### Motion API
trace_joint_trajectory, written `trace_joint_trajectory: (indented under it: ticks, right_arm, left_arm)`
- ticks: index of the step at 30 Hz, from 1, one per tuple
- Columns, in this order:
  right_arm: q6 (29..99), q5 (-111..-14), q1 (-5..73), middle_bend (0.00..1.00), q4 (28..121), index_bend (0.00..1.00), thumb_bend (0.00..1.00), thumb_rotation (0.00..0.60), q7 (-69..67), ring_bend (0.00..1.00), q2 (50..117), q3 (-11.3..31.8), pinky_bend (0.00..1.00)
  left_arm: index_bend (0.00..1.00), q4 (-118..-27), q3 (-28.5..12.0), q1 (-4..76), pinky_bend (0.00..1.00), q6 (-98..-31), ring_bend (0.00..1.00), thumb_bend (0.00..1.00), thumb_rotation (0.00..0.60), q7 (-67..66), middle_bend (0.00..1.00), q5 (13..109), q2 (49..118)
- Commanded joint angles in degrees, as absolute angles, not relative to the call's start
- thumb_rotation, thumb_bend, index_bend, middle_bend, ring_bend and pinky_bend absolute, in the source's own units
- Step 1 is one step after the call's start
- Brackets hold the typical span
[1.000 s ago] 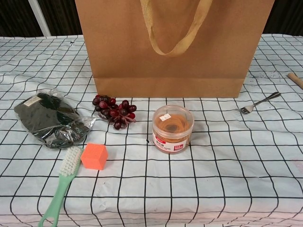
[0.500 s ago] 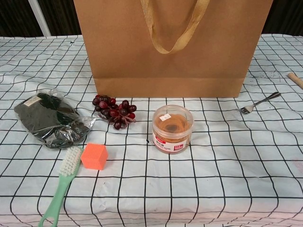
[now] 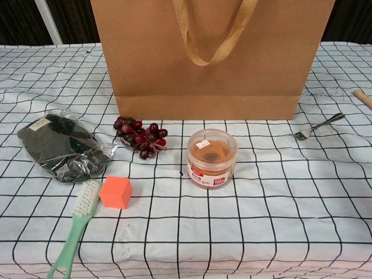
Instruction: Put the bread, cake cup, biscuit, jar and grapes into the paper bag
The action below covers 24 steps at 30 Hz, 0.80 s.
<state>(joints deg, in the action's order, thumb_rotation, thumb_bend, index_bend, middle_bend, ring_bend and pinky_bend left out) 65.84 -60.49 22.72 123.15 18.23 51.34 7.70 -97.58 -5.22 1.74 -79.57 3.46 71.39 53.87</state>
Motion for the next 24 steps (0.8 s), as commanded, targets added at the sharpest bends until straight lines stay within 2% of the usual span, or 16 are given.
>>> trace_joint_trajectory:
  ticks: [1, 10, 17, 24]
  right_arm:
    - [61.32, -65.60, 24.47, 0.13, 120.35, 0.15, 0.10, 0.600, 17.22, 0.19, 57.00, 5.20, 0.20]
    - [56.18, -69.95, 29.94, 0.12, 114.63, 0.15, 0.10, 0.600, 19.19, 0.18, 68.79, 5.13, 0.20]
    - [56.57, -67.78, 33.69, 0.10, 110.07, 0.15, 0.10, 0.600, 25.66, 0.16, 78.64, 6.33, 0.20]
    - [57.69, -62.55, 36.77, 0.09, 105.57, 0.15, 0.10, 0.600, 33.16, 0.16, 85.07, 7.19, 0.20]
  left_arm:
    - [0.01, -97.57, -5.27, 1.77, 0.05, -79.58, 0.00, 0.10, 0.600, 3.50, 0.08, 71.37, 53.86]
    - [0.01, -97.20, -5.70, 1.68, 0.05, -79.71, 0.00, 0.10, 0.600, 3.96, 0.07, 70.49, 53.75]
    - [0.01, -97.35, -5.79, 1.58, 0.05, -80.00, 0.00, 0.10, 0.600, 3.74, 0.08, 70.36, 53.80]
    - [0.01, -97.38, -5.84, 1.68, 0.05, -79.66, 0.00, 0.10, 0.600, 3.39, 0.08, 69.87, 53.77]
